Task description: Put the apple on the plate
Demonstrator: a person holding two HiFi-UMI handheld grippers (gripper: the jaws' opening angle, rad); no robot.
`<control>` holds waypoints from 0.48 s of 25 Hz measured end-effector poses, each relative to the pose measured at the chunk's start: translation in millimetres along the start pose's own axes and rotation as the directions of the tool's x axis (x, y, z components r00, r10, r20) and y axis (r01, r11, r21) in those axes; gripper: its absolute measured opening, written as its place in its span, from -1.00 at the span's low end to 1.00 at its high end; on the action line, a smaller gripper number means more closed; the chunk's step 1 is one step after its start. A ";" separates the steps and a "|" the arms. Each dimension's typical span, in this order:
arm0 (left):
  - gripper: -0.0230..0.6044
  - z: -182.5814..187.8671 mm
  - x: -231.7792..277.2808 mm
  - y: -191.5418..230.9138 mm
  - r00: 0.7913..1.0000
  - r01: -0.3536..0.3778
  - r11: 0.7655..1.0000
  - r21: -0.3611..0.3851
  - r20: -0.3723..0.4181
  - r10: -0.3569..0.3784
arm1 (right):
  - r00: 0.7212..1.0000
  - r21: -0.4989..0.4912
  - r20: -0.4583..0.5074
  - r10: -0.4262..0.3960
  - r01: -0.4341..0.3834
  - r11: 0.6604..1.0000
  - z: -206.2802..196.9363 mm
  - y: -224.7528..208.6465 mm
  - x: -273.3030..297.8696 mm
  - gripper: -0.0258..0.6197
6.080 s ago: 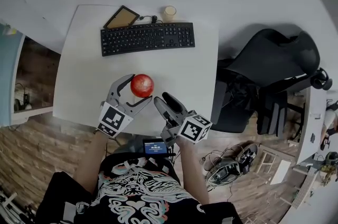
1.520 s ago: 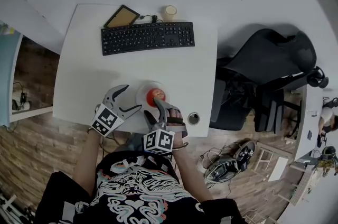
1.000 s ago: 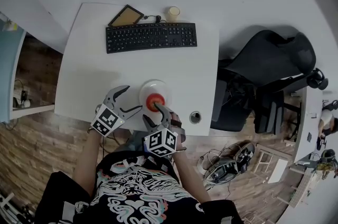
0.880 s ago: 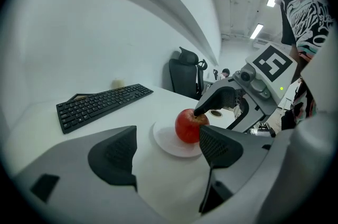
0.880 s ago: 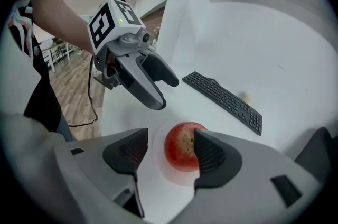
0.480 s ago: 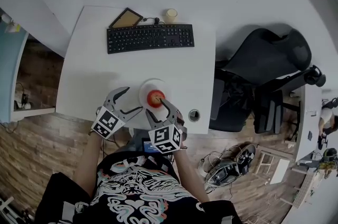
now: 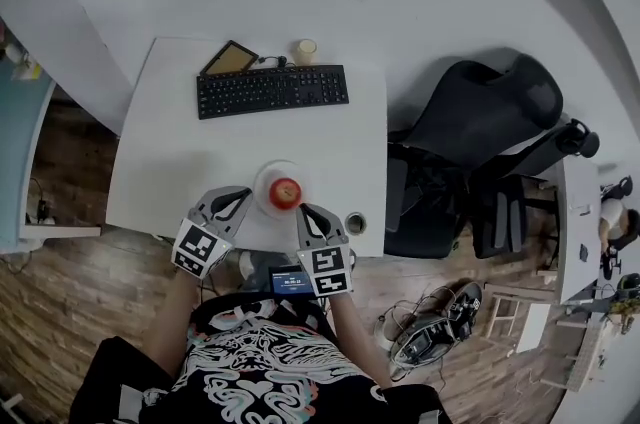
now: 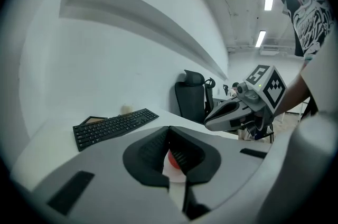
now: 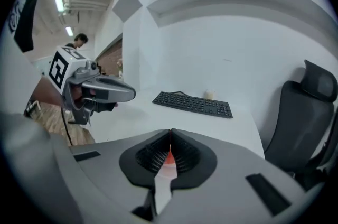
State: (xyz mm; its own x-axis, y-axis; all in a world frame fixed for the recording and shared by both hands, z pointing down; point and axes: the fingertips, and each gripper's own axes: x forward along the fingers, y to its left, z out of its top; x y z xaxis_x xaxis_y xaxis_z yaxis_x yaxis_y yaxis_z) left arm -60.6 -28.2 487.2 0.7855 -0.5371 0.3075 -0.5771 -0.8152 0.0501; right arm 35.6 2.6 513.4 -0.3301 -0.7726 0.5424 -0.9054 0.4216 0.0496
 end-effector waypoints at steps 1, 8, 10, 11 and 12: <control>-0.88 1.1 -3.1 -1.8 1.000 0.000 1.000 -0.022 0.005 0.000 | 1.000 0.030 0.014 -0.007 0.006 1.000 1.1 -2.3 -6.1 -0.82; -0.88 27.3 -29.5 -19.8 0.994 -0.003 0.999 -0.050 0.108 0.008 | 0.991 0.117 0.119 -0.058 0.044 0.992 6.9 -11.6 -58.5 -0.83; -0.88 32.7 -37.3 -27.5 0.992 -0.034 0.999 -0.026 0.120 0.037 | 0.986 0.139 0.148 -0.080 0.059 0.989 8.0 -12.7 -74.7 -0.83; -0.88 36.8 -41.6 -30.7 0.990 -0.054 0.998 -0.015 0.128 0.055 | 0.982 0.151 0.166 -0.089 0.064 0.987 10.3 -13.5 -82.5 -0.83; -0.88 41.9 -45.8 -33.8 0.988 -0.073 0.997 -0.007 0.137 0.073 | 0.978 0.160 0.185 -0.098 0.069 0.985 13.5 -14.7 -90.1 -0.83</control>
State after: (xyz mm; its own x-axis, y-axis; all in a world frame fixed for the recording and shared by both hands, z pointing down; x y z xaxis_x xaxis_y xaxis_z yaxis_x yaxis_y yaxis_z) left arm -67.8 14.8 431.6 0.7641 -0.6202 0.1773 -0.6345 -0.7721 0.0338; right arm 75.0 59.6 452.5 -0.2830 -0.8846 0.3706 -0.9570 0.2860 -0.0482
